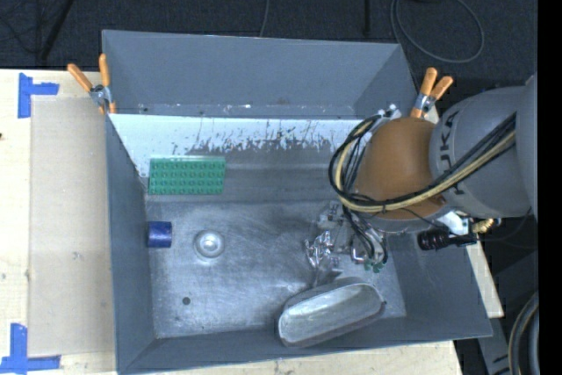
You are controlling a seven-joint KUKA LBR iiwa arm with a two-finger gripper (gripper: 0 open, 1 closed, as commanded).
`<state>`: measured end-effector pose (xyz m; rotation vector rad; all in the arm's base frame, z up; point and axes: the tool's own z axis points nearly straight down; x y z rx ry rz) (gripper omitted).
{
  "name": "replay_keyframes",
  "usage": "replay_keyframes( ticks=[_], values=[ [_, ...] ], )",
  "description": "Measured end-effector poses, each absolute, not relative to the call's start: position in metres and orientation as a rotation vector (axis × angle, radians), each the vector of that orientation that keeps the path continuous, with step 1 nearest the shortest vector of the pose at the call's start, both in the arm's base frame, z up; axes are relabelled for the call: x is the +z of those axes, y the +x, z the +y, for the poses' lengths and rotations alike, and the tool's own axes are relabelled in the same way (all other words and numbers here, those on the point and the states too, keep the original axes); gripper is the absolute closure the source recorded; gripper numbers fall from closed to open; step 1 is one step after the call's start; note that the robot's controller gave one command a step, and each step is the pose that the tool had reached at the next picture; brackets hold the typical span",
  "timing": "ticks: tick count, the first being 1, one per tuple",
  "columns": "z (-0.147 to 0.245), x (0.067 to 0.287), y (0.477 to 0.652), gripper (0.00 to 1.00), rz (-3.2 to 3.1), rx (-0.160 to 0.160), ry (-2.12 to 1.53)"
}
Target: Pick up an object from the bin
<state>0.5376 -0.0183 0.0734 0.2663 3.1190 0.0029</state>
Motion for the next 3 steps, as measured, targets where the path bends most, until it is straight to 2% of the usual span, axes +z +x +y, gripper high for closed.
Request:
replay_keyframes(
  ticks=[1, 2, 3],
  values=[
    [-0.017, 0.074, 0.538, 1.00, 3.124, 0.004, 0.264],
    [-0.017, 0.073, 0.538, 0.00, 3.121, 0.003, 0.267],
    [-0.080, 0.118, 0.493, 0.00, 3.073, -0.004, 0.646]
  ],
)
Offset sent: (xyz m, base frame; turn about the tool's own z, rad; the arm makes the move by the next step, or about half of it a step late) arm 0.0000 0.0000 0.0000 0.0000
